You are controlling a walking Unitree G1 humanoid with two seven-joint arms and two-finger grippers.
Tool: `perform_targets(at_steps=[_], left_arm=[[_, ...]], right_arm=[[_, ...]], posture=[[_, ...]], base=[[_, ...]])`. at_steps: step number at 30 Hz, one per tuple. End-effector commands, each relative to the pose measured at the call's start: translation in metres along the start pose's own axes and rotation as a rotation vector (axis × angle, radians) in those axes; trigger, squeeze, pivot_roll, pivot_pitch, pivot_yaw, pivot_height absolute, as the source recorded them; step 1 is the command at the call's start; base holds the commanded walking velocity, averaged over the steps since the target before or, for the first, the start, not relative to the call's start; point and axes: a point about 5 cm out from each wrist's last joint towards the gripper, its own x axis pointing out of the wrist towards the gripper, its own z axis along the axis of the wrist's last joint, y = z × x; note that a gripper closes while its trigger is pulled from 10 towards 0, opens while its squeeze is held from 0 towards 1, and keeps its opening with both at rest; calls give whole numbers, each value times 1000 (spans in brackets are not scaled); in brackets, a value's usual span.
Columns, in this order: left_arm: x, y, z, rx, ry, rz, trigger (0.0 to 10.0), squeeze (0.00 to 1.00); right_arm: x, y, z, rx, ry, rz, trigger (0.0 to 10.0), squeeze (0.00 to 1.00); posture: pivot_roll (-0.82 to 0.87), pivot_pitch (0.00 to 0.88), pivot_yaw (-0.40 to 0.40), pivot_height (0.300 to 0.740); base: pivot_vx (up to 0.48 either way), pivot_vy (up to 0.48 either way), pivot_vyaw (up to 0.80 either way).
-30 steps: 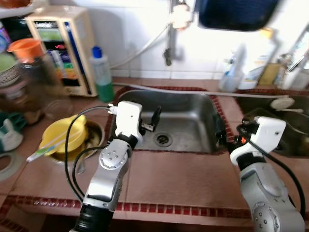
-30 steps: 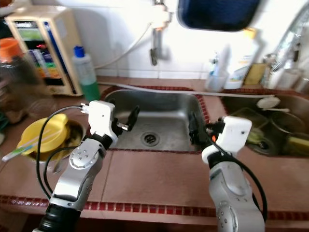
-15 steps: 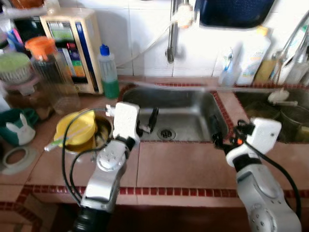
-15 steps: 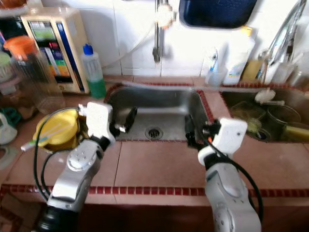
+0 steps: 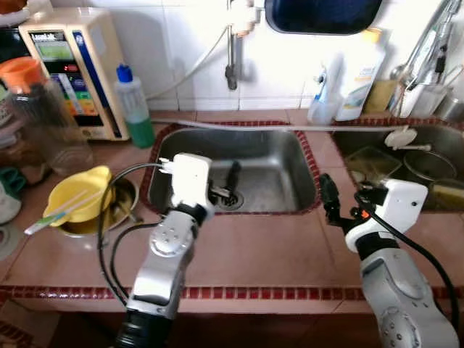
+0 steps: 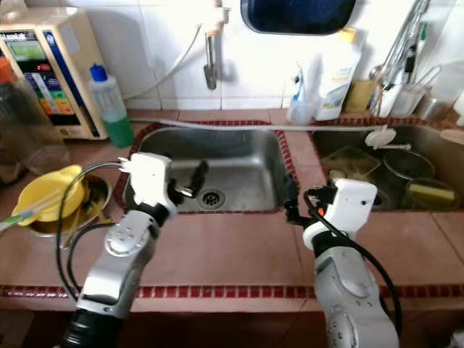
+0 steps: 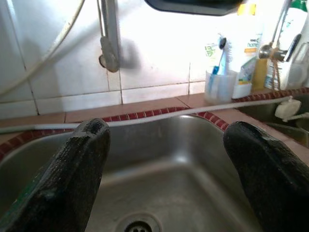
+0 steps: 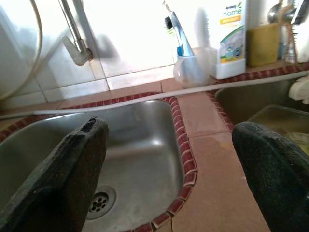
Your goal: Kitchen organization
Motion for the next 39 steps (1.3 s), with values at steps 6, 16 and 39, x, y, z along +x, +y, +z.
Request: perform_targets(at_steps=[6,16,39], left_arm=[[-3,12,-3,10,14,44,10000,0],[-1,16,0,35,1,72,10000,0],[-2,14,2,51,-6,64,10000,0]], right_arm=[[1,7,0,11,3,24,10000,0],[2,8,0,10,0,31,10000,0],[5,7,3,10,-17,32,10000,0]], posture=[[32,0,6,740],[38,0,10,740],[43,0,16,740]], base=[[0,0,0],[0,0,0],[0,0,18]])
